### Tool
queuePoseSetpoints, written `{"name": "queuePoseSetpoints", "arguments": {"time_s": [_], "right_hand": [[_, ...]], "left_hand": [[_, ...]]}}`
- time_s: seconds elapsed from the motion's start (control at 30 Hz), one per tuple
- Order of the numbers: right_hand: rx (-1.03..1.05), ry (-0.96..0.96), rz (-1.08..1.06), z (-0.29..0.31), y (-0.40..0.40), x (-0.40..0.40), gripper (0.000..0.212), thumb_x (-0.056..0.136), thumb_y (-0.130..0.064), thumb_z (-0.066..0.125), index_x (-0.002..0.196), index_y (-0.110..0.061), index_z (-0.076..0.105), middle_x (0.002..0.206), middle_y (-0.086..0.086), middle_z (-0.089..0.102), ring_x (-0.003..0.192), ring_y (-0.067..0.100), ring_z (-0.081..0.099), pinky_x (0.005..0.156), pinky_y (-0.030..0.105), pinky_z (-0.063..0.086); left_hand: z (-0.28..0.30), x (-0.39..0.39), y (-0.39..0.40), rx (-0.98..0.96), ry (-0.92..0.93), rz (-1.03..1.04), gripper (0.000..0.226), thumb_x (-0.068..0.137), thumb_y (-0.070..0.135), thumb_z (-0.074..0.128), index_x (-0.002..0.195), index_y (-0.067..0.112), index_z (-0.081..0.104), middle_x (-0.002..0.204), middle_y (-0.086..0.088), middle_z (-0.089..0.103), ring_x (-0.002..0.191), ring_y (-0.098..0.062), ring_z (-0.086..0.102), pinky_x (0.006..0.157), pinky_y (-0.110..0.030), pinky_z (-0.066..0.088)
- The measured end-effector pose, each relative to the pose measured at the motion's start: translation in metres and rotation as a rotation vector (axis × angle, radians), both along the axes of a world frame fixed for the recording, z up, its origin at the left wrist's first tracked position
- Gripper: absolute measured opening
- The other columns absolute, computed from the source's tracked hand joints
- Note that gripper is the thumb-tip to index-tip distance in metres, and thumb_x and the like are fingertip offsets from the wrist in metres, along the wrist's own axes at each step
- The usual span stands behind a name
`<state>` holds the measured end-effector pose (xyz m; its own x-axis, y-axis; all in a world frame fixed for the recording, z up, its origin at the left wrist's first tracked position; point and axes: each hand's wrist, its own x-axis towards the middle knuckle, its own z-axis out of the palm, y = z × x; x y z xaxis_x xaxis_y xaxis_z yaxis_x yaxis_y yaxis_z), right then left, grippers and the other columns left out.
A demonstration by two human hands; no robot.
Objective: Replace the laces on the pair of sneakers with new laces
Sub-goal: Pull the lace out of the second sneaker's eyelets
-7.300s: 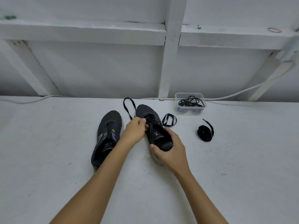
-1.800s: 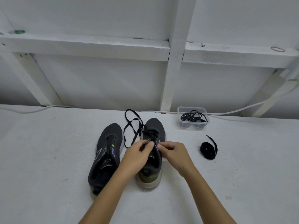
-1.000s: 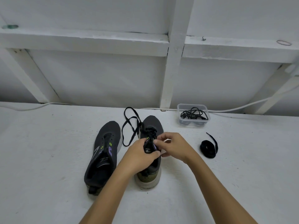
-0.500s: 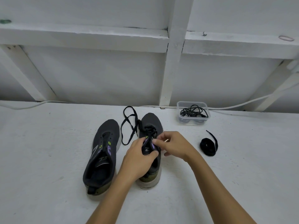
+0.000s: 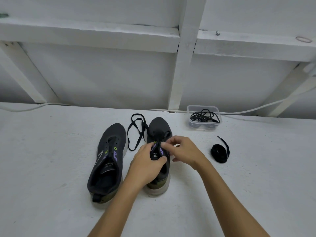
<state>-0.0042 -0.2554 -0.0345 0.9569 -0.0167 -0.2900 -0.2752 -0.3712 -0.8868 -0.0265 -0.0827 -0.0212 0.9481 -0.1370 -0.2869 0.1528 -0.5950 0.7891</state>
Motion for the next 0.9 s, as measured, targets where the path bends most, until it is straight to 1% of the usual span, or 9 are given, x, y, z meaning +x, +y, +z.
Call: {"name": "queuePoseSetpoints", "arguments": {"time_s": [0.1, 0.2, 0.27, 0.33, 0.47, 0.57, 0.73, 0.83, 0.9], "right_hand": [[-0.043, -0.107, 0.050, -0.006, 0.004, 0.000, 0.013, 0.089, -0.032, 0.075, 0.079, -0.024, 0.072, 0.074, -0.005, 0.070, 0.067, 0.011, 0.064, 0.070, 0.038, 0.059], [-0.058, -0.188, -0.074, -0.003, 0.005, 0.005, 0.013, 0.096, -0.023, 0.067, 0.084, -0.019, 0.067, 0.078, -0.002, 0.068, 0.067, 0.016, 0.069, 0.068, 0.044, 0.062], [-0.004, -0.246, -0.280, 0.003, 0.003, 0.009, 0.013, 0.099, -0.020, 0.062, 0.087, -0.015, 0.064, 0.083, 0.003, 0.068, 0.068, 0.014, 0.072, 0.058, 0.039, 0.062], [0.051, -0.213, -0.363, 0.007, 0.002, 0.007, 0.015, 0.099, -0.024, 0.062, 0.088, -0.014, 0.065, 0.088, 0.005, 0.068, 0.070, 0.014, 0.073, 0.054, 0.032, 0.059], [0.097, 0.028, -0.167, 0.005, 0.012, -0.009, 0.027, 0.088, -0.038, 0.076, 0.084, -0.012, 0.074, 0.081, 0.005, 0.074, 0.071, 0.012, 0.071, 0.059, 0.026, 0.059], [0.113, -0.031, -0.096, 0.005, 0.016, -0.013, 0.022, 0.085, -0.036, 0.080, 0.080, -0.015, 0.076, 0.075, 0.001, 0.075, 0.069, 0.009, 0.069, 0.068, 0.027, 0.061], [-0.159, 0.000, 0.037, 0.009, 0.005, -0.003, 0.023, 0.097, -0.026, 0.066, 0.085, -0.005, 0.066, 0.083, 0.010, 0.073, 0.075, 0.023, 0.071, 0.068, 0.038, 0.064], [-0.060, -0.047, -0.139, 0.015, -0.003, 0.010, 0.017, 0.105, -0.019, 0.052, 0.099, -0.005, 0.059, 0.093, 0.009, 0.066, 0.073, 0.014, 0.070, 0.060, 0.034, 0.062], [0.015, -0.143, -0.328, 0.019, -0.011, 0.017, 0.009, 0.104, -0.019, 0.052, 0.101, -0.012, 0.057, 0.101, 0.005, 0.062, 0.077, 0.013, 0.071, 0.058, 0.032, 0.061]], "left_hand": [[0.000, -0.001, 0.000, 0.005, -0.002, 0.005, 0.063, 0.089, 0.041, 0.067, 0.146, 0.030, 0.043, 0.146, 0.013, 0.046, 0.127, -0.009, 0.047, 0.094, -0.023, 0.035], [0.000, -0.001, 0.001, -0.006, 0.005, 0.004, 0.062, 0.088, 0.042, 0.068, 0.144, 0.031, 0.045, 0.144, 0.014, 0.047, 0.120, -0.007, 0.049, 0.095, -0.024, 0.037], [0.001, -0.001, 0.000, -0.022, 0.011, 0.006, 0.061, 0.088, 0.041, 0.068, 0.143, 0.032, 0.045, 0.142, 0.016, 0.047, 0.113, -0.004, 0.047, 0.093, -0.024, 0.038], [0.001, -0.002, 0.000, -0.025, 0.007, 0.007, 0.060, 0.088, 0.040, 0.068, 0.143, 0.032, 0.046, 0.141, 0.016, 0.047, 0.112, -0.003, 0.046, 0.093, -0.024, 0.037], [0.001, -0.002, 0.000, -0.012, 0.007, 0.008, 0.059, 0.089, 0.040, 0.067, 0.143, 0.032, 0.045, 0.142, 0.014, 0.047, 0.113, -0.005, 0.046, 0.093, -0.025, 0.037], [0.001, -0.002, 0.000, -0.006, 0.000, 0.010, 0.059, 0.089, 0.040, 0.066, 0.143, 0.032, 0.045, 0.144, 0.014, 0.047, 0.122, -0.009, 0.048, 0.092, -0.024, 0.036], [0.002, -0.005, 0.000, -0.001, 0.001, 0.006, 0.059, 0.089, 0.040, 0.067, 0.143, 0.031, 0.046, 0.143, 0.015, 0.046, 0.123, -0.009, 0.048, 0.093, -0.024, 0.036], [0.003, -0.004, 0.000, -0.009, 0.019, -0.002, 0.054, 0.089, 0.039, 0.066, 0.140, 0.032, 0.048, 0.140, 0.016, 0.048, 0.115, -0.005, 0.047, 0.093, -0.025, 0.036], [0.004, -0.002, 0.000, -0.020, 0.034, -0.001, 0.050, 0.089, 0.038, 0.066, 0.137, 0.034, 0.050, 0.135, 0.017, 0.048, 0.111, -0.005, 0.047, 0.091, -0.025, 0.036]]}}
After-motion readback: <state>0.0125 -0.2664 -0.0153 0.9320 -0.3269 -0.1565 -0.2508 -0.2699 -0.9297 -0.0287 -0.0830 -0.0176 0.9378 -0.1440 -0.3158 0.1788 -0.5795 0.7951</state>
